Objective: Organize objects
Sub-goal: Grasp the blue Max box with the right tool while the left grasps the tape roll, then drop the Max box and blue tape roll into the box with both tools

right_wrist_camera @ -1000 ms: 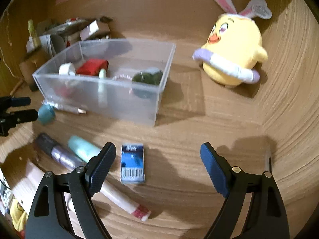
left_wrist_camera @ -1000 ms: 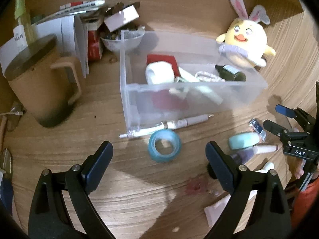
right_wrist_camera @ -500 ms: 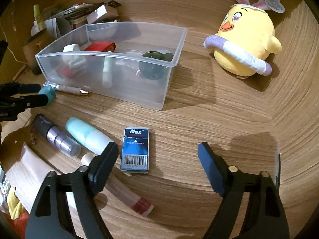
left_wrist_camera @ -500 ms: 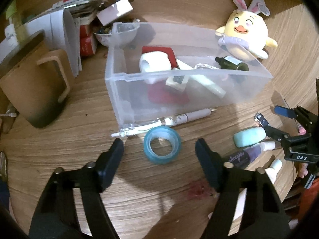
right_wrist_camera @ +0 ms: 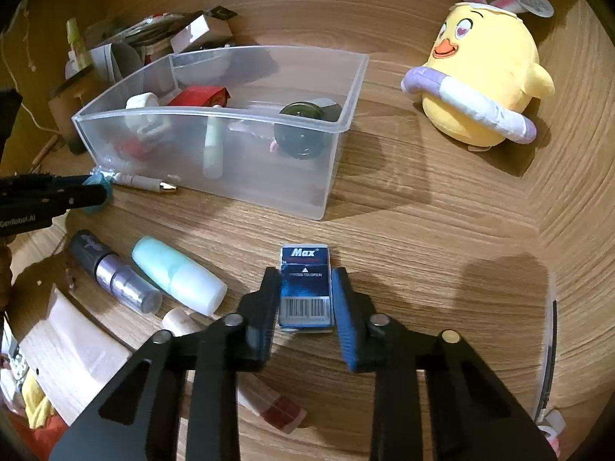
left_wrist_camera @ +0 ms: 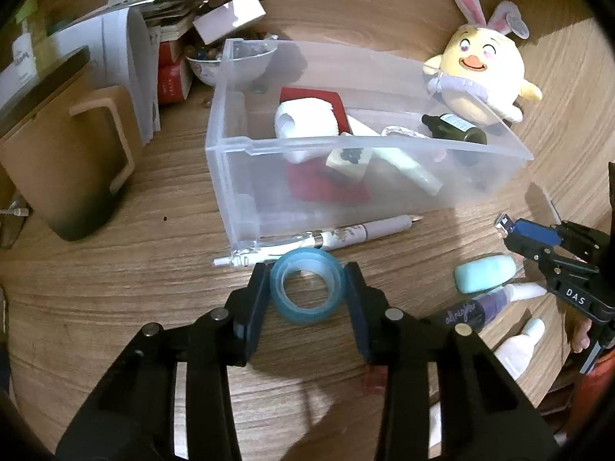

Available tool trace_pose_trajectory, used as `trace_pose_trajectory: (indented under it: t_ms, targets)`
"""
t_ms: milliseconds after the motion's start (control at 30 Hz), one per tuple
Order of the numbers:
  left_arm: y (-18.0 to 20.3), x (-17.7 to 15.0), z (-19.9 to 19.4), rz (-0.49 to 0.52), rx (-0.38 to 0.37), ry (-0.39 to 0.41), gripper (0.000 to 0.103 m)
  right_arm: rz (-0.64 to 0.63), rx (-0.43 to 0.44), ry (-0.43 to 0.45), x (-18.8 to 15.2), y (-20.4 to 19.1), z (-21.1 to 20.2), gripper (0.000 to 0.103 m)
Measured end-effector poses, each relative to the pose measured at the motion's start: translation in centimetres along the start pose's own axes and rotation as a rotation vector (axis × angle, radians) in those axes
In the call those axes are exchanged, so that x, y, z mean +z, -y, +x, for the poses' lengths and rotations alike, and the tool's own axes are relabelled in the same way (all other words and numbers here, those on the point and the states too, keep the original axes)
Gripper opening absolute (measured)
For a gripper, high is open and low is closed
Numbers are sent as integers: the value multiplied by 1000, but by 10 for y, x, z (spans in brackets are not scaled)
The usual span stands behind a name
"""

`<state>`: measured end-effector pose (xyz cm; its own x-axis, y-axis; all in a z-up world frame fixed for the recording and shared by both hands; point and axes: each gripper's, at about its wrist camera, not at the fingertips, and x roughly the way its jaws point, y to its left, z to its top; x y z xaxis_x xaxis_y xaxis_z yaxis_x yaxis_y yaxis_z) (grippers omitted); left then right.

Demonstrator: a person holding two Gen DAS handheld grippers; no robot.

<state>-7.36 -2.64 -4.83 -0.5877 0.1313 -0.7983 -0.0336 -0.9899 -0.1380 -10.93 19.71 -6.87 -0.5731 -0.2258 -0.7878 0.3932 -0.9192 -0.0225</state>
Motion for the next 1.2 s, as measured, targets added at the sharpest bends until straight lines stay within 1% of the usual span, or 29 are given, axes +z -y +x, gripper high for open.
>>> trace_pose_trajectory:
  t_ms: [233, 600, 733, 967, 1200]
  targets:
    - [-1, -1, -14, -12, 3, 34, 39, 26, -2, 47, 4, 6, -12, 25]
    - [17, 21, -51, 26, 7, 162, 39, 8, 30, 194, 29, -6, -57, 25]
    - [20, 32, -60, 16, 4, 209, 39, -5, 46, 243, 43, -14, -66, 25]
    - [22, 51, -65, 6, -4, 253, 39, -31, 75, 292, 67, -30, -68, 25]
    - [22, 69, -61, 5, -4, 262, 39, -37, 88, 286, 88, -40, -52, 25]
